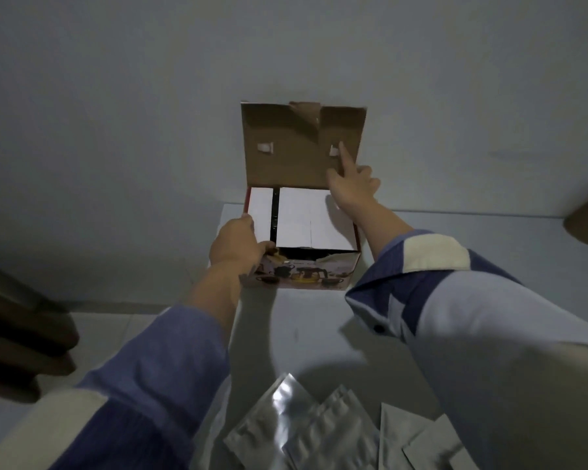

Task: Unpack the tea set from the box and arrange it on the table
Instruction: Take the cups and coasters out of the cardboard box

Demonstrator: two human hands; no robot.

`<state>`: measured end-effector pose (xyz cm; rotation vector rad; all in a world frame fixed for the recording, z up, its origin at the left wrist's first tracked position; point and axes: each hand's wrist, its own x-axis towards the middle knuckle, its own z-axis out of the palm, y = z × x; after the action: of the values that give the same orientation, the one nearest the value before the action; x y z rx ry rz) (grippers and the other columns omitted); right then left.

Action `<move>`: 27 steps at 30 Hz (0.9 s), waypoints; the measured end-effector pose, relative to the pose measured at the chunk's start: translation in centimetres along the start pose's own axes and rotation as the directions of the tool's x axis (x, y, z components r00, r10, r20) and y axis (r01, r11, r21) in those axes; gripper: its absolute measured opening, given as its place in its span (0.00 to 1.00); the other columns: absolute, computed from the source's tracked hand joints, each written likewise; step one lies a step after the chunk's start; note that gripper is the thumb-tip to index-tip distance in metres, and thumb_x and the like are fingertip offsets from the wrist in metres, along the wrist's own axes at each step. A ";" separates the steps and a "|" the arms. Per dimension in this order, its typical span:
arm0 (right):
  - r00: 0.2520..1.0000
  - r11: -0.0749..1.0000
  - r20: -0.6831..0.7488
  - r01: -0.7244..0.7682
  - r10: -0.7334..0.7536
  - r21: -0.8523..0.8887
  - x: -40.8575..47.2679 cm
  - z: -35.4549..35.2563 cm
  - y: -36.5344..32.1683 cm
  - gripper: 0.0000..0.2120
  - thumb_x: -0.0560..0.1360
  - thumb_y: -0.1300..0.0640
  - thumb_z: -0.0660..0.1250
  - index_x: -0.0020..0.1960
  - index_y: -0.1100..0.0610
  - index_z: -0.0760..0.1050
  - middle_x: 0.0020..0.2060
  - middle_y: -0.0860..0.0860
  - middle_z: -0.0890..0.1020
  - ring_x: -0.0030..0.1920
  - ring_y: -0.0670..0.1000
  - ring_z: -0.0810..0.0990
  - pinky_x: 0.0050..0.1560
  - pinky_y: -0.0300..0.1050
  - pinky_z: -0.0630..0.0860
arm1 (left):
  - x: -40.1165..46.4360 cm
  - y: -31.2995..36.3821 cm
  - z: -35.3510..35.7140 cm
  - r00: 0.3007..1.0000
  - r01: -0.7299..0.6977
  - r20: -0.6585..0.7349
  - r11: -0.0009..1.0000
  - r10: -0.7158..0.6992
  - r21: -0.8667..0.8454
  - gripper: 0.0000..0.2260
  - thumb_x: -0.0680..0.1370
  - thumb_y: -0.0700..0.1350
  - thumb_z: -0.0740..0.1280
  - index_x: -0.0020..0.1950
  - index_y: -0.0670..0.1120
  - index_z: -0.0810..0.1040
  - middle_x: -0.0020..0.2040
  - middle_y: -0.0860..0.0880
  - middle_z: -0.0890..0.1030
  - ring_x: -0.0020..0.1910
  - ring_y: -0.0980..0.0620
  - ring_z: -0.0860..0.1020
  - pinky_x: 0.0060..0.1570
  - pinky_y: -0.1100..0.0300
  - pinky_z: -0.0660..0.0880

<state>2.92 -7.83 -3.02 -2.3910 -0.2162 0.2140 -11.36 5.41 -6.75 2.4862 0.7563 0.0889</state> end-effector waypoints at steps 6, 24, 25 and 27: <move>0.994 0.988 0.106 -0.019 0.035 -0.152 1.0 2.4 0.9 0.34 0.79 0.45 0.52 0.74 0.38 0.31 0.77 0.57 0.43 0.74 0.67 0.54 0.71 0.60 0.57 | -0.2 0.6 0.6 0.999 0.019 -0.032 0.997 -0.017 0.073 0.18 0.75 0.47 0.71 0.58 0.38 0.72 0.55 0.40 0.78 0.52 0.43 0.76 0.43 0.56 0.68; 0.959 0.939 0.112 0.277 -0.259 -0.204 -6.2 2.3 5.6 0.35 0.77 0.42 0.62 0.78 0.53 0.54 0.77 0.58 0.55 0.76 0.61 0.54 0.75 0.52 0.54 | -0.7 0.4 1.4 0.999 0.033 -0.022 0.999 -0.034 -0.040 0.24 0.80 0.49 0.62 0.71 0.39 0.62 0.70 0.39 0.69 0.65 0.38 0.71 0.57 0.47 0.71; 0.959 0.955 0.038 0.283 -0.280 -0.090 -6.7 2.2 5.8 0.30 0.79 0.46 0.60 0.77 0.53 0.55 0.76 0.58 0.59 0.75 0.59 0.59 0.74 0.49 0.57 | -1.0 0.4 1.7 0.998 0.039 -0.043 0.994 -0.043 -0.102 0.23 0.81 0.50 0.59 0.72 0.40 0.62 0.70 0.39 0.69 0.65 0.38 0.71 0.57 0.47 0.71; 0.966 0.951 -0.145 0.239 -0.213 0.197 -7.9 1.9 5.7 0.23 0.82 0.52 0.55 0.76 0.54 0.58 0.73 0.56 0.67 0.72 0.56 0.66 0.68 0.40 0.62 | -1.7 0.6 2.0 0.985 0.076 -0.129 0.957 -0.116 -0.281 0.19 0.83 0.52 0.53 0.68 0.42 0.67 0.65 0.40 0.74 0.57 0.40 0.74 0.49 0.51 0.70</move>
<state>-4.63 -12.45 -7.54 -2.1365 -0.3881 -0.0166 -12.03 3.15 -7.96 2.1918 0.8608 0.3201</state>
